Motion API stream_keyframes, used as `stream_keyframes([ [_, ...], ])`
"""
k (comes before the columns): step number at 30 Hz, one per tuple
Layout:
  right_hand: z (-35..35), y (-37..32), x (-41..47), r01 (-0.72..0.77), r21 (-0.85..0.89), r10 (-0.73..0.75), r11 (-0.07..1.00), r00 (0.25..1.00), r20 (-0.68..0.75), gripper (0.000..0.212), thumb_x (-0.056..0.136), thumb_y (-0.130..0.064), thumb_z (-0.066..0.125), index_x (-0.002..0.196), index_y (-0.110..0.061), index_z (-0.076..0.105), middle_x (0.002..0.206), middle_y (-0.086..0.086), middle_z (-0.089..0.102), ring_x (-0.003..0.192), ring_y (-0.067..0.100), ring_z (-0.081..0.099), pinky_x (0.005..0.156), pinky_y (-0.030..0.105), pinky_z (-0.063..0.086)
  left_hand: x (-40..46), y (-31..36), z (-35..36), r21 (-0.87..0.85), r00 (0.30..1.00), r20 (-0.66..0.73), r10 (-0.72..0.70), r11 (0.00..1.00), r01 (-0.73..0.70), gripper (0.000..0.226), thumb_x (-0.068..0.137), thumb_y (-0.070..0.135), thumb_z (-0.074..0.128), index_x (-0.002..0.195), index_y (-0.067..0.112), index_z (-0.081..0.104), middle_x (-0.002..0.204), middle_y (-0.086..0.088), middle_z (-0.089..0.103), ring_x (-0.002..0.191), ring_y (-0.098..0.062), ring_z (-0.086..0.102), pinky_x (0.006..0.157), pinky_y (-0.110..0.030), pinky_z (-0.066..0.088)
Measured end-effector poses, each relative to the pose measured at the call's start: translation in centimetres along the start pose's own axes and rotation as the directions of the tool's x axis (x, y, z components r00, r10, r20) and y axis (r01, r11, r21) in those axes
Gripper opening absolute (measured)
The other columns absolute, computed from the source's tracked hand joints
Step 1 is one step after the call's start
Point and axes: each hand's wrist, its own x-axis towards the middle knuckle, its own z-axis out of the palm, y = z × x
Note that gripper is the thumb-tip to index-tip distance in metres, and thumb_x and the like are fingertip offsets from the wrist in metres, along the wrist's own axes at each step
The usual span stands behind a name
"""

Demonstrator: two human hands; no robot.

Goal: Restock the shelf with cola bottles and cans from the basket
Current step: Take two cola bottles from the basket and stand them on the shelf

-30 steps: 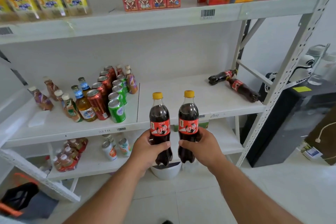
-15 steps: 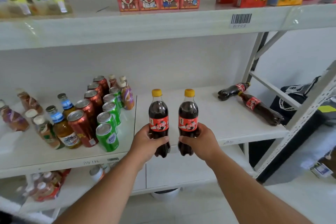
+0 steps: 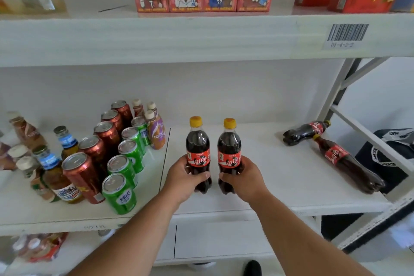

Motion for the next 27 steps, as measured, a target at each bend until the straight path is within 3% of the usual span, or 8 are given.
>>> stream_keyframes([
  [7, 0.1, 1.5, 4.2, -0.009, 0.013, 0.009, 1.0, 1.0, -0.001, 0.032, 0.077, -0.023, 0.085, 0.102, -0.03, 0.065, 0.083, -0.005, 0.076, 0.075, 0.02, 0.073, 0.072, 0.041, 0.063, 3.6, -1.0, 1.9, 0.03, 0.999, -0.035, -0.015, 0.999, 0.016, 0.059, 0.078, 0.012, 0.09, 0.129, 0.026, 0.064, 0.114, 0.008, 0.074, 0.108, -0.016, 0.069, 0.091, -0.042, 0.06],
  [12, 0.1, 1.8, 6.0, 0.006, 0.064, -0.006, 0.998, 1.0, 0.001, 0.039, 0.08, -0.014, 0.085, 0.111, -0.027, 0.064, 0.094, -0.007, 0.075, 0.078, 0.012, 0.073, 0.067, 0.023, 0.059, 5.2, -1.1, 2.9, 0.014, 1.0, -0.029, 0.009, 1.0, -0.009, 0.056, 0.079, 0.006, 0.089, 0.122, 0.031, 0.063, 0.11, 0.013, 0.074, 0.106, -0.006, 0.069, 0.085, -0.025, 0.053],
  [16, 0.0, 1.9, 6.8, 0.01, 0.096, -0.012, 0.995, 1.0, 0.018, 0.042, 0.084, -0.01, 0.083, 0.116, -0.027, 0.062, 0.097, -0.01, 0.073, 0.071, -0.002, 0.069, 0.057, 0.008, 0.05, 6.3, -1.2, 3.3, 0.0, 1.0, -0.027, 0.009, 1.0, -0.009, 0.058, 0.078, 0.004, 0.089, 0.123, 0.031, 0.063, 0.112, 0.013, 0.075, 0.106, -0.006, 0.07, 0.089, -0.028, 0.055],
  [18, 0.2, 2.1, 7.1, 0.007, 0.121, -0.009, 0.993, 1.0, 0.018, 0.043, 0.084, -0.01, 0.082, 0.119, -0.026, 0.062, 0.097, -0.01, 0.073, 0.076, 0.001, 0.071, 0.065, 0.013, 0.057, 6.8, -1.5, 3.4, -0.001, 1.0, -0.024, 0.011, 1.0, -0.011, 0.059, 0.079, 0.005, 0.089, 0.127, 0.028, 0.064, 0.115, 0.012, 0.075, 0.109, -0.008, 0.07, 0.094, -0.032, 0.056],
  [21, 0.5, 2.7, 7.3, 0.004, 0.129, -0.008, 0.992, 0.999, 0.031, 0.046, 0.082, -0.014, 0.083, 0.119, -0.03, 0.062, 0.1, -0.008, 0.075, 0.084, 0.011, 0.076, 0.08, 0.04, 0.066, 7.1, -2.0, 3.4, 0.009, 0.999, 0.0, 0.032, 0.999, -0.032, 0.063, 0.08, 0.006, 0.088, 0.133, 0.028, 0.061, 0.12, 0.012, 0.075, 0.113, -0.008, 0.07, 0.1, -0.036, 0.056],
  [22, 0.5, 2.8, 7.3, 0.004, 0.131, -0.008, 0.991, 1.0, 0.03, 0.045, 0.082, -0.015, 0.084, 0.118, -0.03, 0.062, 0.1, -0.008, 0.075, 0.085, 0.012, 0.076, 0.081, 0.041, 0.066, 7.1, -2.2, 3.4, 0.013, 0.999, 0.007, 0.037, 0.999, -0.037, 0.063, 0.081, 0.006, 0.087, 0.134, 0.027, 0.061, 0.121, 0.011, 0.075, 0.114, -0.007, 0.07, 0.102, -0.037, 0.056],
  [25, 0.3, 3.2, 6.9, 0.008, 0.092, -0.012, 0.996, 0.999, 0.037, 0.044, 0.086, -0.016, 0.082, 0.122, -0.026, 0.059, 0.103, -0.013, 0.071, 0.082, -0.006, 0.07, 0.073, 0.011, 0.056, 7.2, -2.5, 3.4, 0.038, 0.999, 0.013, 0.045, 0.998, -0.046, 0.063, 0.082, 0.01, 0.087, 0.136, 0.028, 0.059, 0.124, 0.013, 0.074, 0.116, -0.007, 0.068, 0.105, -0.038, 0.054],
  [27, 0.2, 3.5, 6.4, 0.006, 0.04, -0.007, 0.999, 0.999, 0.041, 0.052, 0.087, -0.017, 0.081, 0.131, -0.027, 0.056, 0.115, -0.014, 0.066, 0.091, -0.006, 0.064, 0.074, 0.006, 0.044, 7.1, -2.7, 3.4, 0.051, 0.999, 0.012, 0.044, 0.998, -0.045, 0.063, 0.083, 0.013, 0.087, 0.137, 0.029, 0.058, 0.127, 0.012, 0.072, 0.12, -0.009, 0.066, 0.106, -0.036, 0.051],
])
